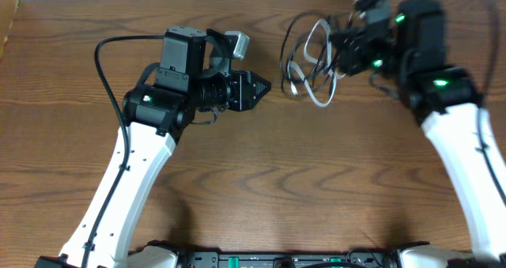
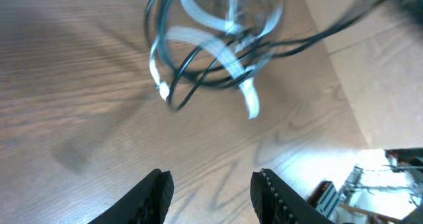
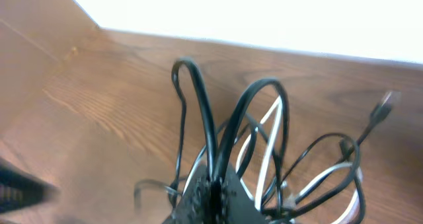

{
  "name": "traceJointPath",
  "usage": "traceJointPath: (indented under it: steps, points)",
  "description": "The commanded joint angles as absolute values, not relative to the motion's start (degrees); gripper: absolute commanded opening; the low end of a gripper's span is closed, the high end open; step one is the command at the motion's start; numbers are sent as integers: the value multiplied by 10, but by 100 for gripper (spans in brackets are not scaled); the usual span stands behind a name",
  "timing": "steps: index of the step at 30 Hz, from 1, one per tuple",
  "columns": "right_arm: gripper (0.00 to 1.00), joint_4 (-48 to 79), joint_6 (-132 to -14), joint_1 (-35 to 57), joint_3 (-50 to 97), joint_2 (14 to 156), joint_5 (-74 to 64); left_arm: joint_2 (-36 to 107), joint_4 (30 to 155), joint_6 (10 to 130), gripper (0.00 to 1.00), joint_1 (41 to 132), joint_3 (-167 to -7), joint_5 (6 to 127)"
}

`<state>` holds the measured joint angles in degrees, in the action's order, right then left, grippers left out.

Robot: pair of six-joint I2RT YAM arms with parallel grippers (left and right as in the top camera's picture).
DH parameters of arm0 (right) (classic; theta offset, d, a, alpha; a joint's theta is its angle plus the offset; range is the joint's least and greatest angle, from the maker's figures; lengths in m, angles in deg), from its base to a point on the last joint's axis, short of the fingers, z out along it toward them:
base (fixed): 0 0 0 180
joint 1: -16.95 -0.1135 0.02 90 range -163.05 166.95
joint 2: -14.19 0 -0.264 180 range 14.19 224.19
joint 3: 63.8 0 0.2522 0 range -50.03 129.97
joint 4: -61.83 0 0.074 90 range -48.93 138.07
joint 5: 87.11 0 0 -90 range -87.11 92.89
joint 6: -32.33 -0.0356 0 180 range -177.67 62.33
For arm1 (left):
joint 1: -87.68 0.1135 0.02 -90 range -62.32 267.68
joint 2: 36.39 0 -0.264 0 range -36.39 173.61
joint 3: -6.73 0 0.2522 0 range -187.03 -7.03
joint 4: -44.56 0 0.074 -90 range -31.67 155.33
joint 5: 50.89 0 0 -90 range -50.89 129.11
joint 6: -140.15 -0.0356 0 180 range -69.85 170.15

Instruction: Untangle cables

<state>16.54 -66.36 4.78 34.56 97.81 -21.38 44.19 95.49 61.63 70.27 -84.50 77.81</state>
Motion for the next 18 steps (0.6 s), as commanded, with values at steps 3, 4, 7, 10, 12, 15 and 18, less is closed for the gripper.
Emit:
traceJointPath:
  steps: [3,4,7,10,12,15,18]
  points:
    - [1,43,-683,52,474,966,-212,465,935,582,43,682,-841,817]
    - [1,26,-683,52,487,966,-212,470,925,577,44,675,-841,827]
    - [1,-18,-683,52,513,966,-198,489,884,576,44,652,-841,861]
    - [1,-37,-683,52,515,966,-180,508,846,577,44,629,-841,891]
    - [1,-48,-683,53,515,967,-180,520,828,576,44,614,-841,899]
    - [1,-53,-683,52,515,967,-181,537,806,572,45,592,-841,899]
    - [1,-55,-683,52,515,967,-180,548,787,560,45,577,-841,901]
